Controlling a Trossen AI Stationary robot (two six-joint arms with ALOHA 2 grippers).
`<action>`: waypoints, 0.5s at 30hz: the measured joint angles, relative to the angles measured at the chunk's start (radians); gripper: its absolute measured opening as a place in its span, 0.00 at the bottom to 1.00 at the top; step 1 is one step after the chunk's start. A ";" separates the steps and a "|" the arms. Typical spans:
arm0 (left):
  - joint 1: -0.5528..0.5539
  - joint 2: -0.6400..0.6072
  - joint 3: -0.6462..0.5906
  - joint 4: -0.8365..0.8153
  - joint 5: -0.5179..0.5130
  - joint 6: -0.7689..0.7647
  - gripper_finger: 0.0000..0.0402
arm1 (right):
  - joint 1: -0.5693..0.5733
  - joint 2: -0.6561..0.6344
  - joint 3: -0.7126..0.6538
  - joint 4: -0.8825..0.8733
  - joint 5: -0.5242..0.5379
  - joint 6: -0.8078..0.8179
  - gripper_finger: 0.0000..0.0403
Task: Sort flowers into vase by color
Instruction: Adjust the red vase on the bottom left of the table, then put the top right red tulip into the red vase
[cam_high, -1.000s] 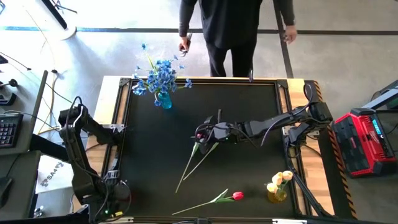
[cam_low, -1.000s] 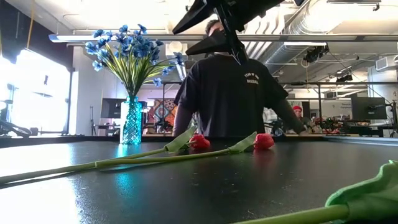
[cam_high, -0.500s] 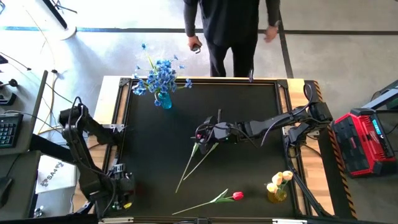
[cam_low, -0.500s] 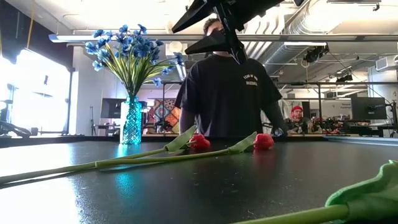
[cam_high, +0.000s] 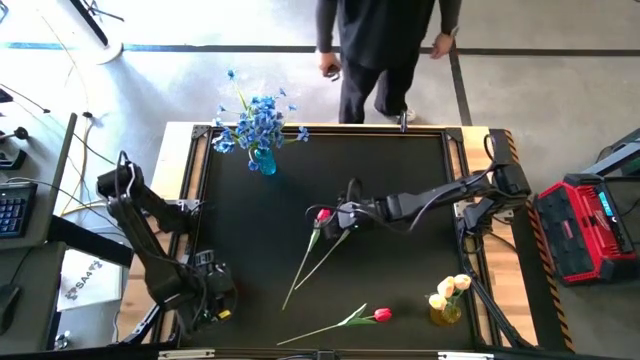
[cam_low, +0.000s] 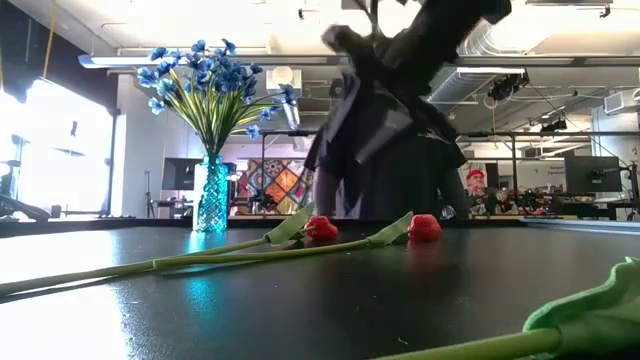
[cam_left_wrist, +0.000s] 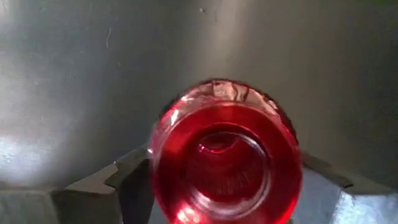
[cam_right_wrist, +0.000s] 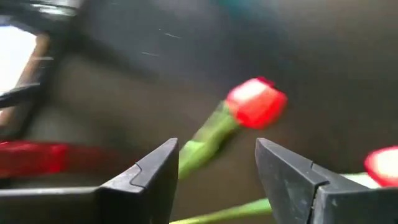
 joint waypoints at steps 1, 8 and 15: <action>0.002 -0.010 0.000 0.001 0.000 -0.001 0.69 | -0.004 0.008 -0.001 -0.035 -0.003 0.044 0.49; 0.002 -0.102 0.000 -0.002 0.017 -0.037 0.83 | -0.023 0.054 0.000 -0.165 -0.027 0.270 0.49; 0.002 -0.229 0.000 -0.014 0.091 -0.136 0.90 | -0.070 0.143 0.000 -0.241 -0.139 0.360 0.49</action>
